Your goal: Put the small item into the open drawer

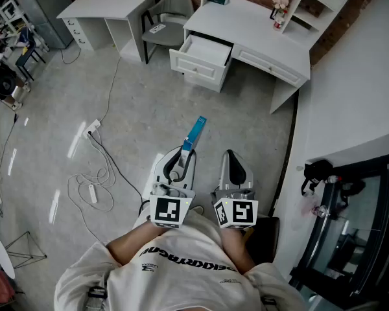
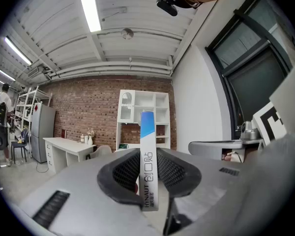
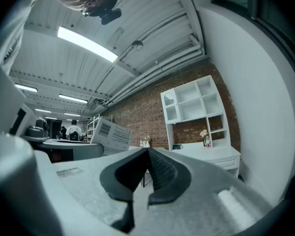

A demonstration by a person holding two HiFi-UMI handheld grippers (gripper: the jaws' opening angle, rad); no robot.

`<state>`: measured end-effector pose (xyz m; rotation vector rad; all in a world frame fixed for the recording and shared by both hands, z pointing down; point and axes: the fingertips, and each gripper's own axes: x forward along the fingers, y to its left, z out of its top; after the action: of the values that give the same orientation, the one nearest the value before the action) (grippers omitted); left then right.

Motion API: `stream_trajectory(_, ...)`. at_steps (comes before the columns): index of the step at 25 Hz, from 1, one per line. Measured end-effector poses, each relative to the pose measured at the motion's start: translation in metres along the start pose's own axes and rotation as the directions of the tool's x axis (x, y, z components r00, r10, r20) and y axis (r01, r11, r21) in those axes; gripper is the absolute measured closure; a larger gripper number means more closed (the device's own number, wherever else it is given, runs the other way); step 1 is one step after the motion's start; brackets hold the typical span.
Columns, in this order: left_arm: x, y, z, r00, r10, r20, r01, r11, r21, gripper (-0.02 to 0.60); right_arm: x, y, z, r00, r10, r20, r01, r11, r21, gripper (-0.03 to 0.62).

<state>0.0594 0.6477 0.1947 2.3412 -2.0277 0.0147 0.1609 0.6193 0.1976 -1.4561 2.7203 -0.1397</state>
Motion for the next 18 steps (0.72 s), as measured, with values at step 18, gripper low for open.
stream_trajectory(18,0.067,0.075,-0.009,1.000,-0.012,0.006,0.013,0.999,-0.047,0.495,0.094,0.016,-0.011,0.999,0.008,-0.035,-0.009,1.000,-0.009,0.595)
